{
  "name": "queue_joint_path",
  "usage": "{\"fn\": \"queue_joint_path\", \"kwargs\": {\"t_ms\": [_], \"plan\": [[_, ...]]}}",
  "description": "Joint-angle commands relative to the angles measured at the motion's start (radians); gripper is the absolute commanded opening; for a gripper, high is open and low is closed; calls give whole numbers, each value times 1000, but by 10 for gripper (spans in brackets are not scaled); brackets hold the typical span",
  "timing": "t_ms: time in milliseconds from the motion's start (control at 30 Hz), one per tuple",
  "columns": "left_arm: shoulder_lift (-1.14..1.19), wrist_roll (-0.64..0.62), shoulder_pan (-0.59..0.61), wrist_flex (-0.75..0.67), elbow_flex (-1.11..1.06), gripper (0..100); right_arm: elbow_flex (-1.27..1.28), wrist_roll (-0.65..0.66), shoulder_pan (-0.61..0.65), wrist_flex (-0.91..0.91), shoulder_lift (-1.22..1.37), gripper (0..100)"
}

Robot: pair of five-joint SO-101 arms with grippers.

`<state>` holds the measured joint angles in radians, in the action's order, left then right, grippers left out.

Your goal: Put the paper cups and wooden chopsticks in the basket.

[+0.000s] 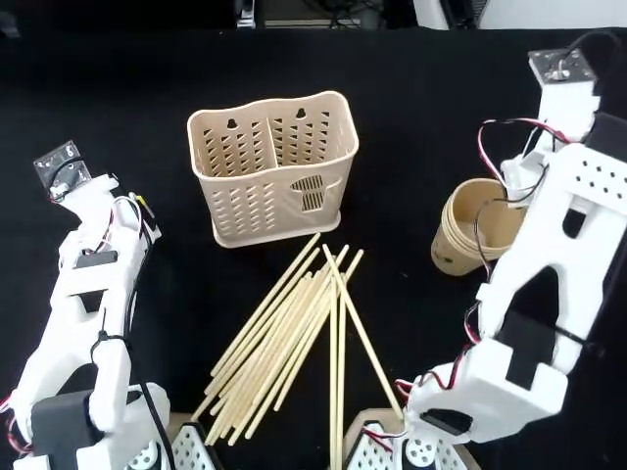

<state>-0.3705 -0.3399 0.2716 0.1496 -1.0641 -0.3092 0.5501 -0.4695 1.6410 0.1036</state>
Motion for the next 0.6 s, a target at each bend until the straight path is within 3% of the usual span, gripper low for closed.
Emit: {"fn": "queue_joint_path", "kwargs": {"t_ms": [0,333,567], "plan": [[-25,2,2,-21,4,54,-4,21,-12,-15,1,160],[-31,2,2,-20,-12,54,58,32,2,-32,8,160],[-35,0,1,-20,-7,54,203,32,5,-166,8,159]]}}
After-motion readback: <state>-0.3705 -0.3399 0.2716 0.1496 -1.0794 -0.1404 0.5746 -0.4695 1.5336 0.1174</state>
